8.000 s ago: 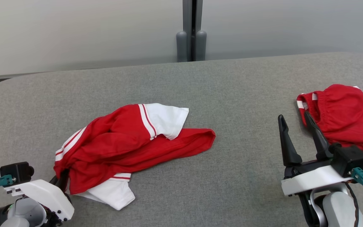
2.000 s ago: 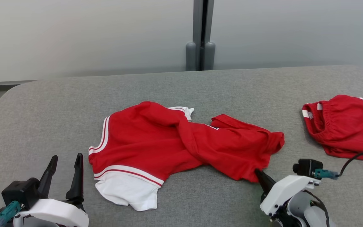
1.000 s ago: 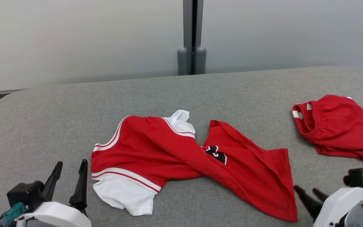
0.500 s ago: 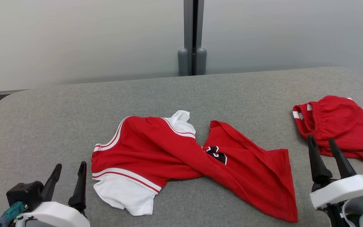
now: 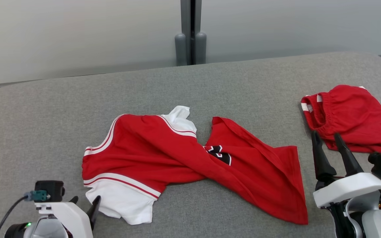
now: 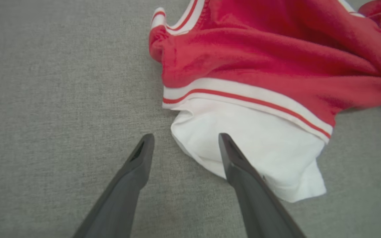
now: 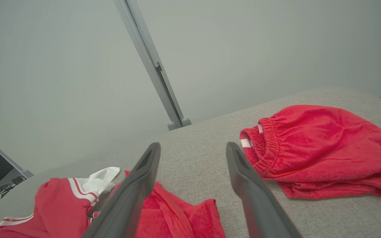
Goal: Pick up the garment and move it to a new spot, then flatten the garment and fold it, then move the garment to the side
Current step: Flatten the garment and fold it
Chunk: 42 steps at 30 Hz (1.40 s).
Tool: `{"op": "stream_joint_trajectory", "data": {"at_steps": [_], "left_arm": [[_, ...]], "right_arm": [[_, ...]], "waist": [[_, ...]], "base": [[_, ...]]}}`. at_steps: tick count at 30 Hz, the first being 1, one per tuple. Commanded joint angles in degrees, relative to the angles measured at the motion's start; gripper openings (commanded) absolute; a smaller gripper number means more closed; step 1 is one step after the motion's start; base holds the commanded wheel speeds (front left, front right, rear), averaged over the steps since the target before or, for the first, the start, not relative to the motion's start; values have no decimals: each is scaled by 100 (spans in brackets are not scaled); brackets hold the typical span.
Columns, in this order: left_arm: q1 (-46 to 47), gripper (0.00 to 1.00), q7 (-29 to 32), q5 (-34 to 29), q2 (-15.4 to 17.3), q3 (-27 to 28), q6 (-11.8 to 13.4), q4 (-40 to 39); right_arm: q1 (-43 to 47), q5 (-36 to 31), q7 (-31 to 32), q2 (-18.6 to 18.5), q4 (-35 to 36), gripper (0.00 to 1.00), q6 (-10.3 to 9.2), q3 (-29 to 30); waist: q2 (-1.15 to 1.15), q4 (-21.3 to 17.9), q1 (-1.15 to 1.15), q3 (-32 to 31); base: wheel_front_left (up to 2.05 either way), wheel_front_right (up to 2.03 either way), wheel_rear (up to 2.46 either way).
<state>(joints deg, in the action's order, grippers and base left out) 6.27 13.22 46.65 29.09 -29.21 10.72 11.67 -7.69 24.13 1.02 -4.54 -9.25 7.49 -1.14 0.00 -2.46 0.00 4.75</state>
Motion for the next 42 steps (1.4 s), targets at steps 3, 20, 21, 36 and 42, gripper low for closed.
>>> {"op": "stream_joint_trajectory", "data": {"at_steps": [3,20,21,36,42], "left_arm": [[343,92,314,188,-11,28,-75,571],[145,0,516,652,277,184,-564,286],[73,0,609,711,355,208,-556,126],[-414,82,1444,1044,1346,493,-282,-936],[-256,100,1027,825,1162,424,-487,-435]], "right_arm": [[-145,22,-34,2,-119,100,0,-89],[-41,113,-3,-53,-385,100,0,-71],[-30,128,25,-71,-387,100,0,-80],[-30,222,494,-246,-300,100,0,-198],[-29,194,467,-218,-330,100,0,-274]], "waist": [[0,-133,0,139],[0,270,0,-67],[0,301,0,-71],[0,159,0,149],[0,89,0,89]], "base": [[0,0,0],[0,0,0],[0,0,0],[0,0,0],[0,0,0]]}}
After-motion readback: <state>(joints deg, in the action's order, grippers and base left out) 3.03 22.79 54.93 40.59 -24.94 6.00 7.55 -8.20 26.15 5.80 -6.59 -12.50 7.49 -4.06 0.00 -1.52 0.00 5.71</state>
